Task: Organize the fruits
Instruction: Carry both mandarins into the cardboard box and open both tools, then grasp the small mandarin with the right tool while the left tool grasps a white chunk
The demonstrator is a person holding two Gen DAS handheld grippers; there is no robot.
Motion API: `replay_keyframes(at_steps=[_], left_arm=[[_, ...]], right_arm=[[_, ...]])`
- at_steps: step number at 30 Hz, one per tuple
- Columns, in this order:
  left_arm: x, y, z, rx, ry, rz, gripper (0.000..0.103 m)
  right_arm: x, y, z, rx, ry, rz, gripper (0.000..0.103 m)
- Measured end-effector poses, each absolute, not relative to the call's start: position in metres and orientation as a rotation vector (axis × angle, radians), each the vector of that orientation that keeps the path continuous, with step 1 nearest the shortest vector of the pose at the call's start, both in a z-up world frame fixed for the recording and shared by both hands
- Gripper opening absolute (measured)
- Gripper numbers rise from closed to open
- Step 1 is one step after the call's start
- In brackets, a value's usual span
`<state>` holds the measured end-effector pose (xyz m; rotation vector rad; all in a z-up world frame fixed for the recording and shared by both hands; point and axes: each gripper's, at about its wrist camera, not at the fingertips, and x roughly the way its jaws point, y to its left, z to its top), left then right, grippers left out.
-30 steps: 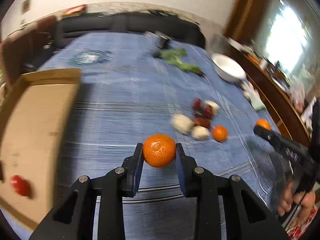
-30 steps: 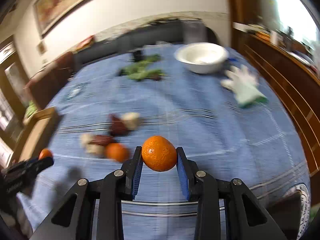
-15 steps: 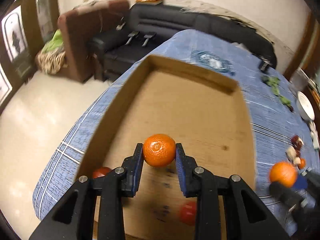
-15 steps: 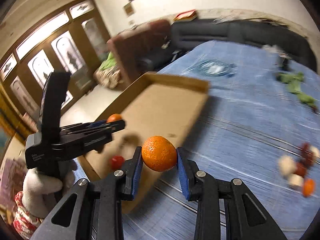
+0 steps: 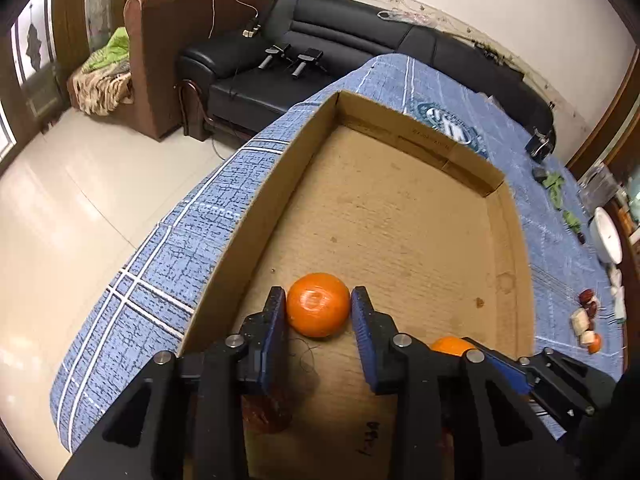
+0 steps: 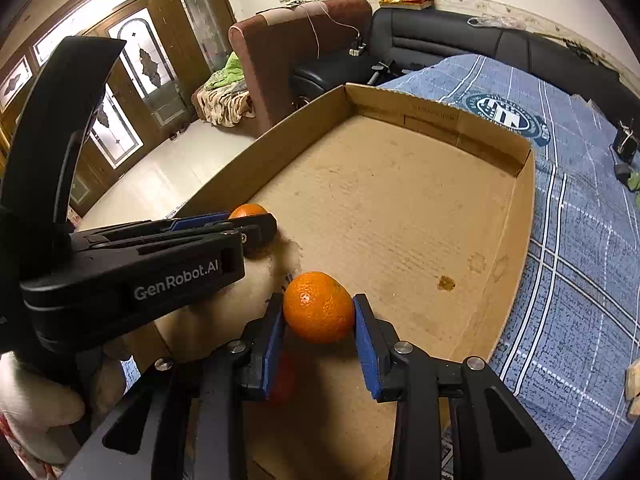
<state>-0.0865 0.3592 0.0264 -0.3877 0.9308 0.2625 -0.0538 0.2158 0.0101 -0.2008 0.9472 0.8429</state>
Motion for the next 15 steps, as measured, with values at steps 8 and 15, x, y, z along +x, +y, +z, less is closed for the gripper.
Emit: replay_keyframes(at_steps=[8, 15], left_arm=[[-0.127, 0.355, 0.075, -0.496, 0.71, 0.24, 0.077], [-0.156, 0.338, 0.102, -0.497, 0.648, 0.289, 0.077]], right_arm=[[-0.06, 0.196, 0.032, -0.152, 0.896, 0.854, 0.039], [-0.06, 0.193, 0.039, -0.126, 0.882, 0.867, 0.041]])
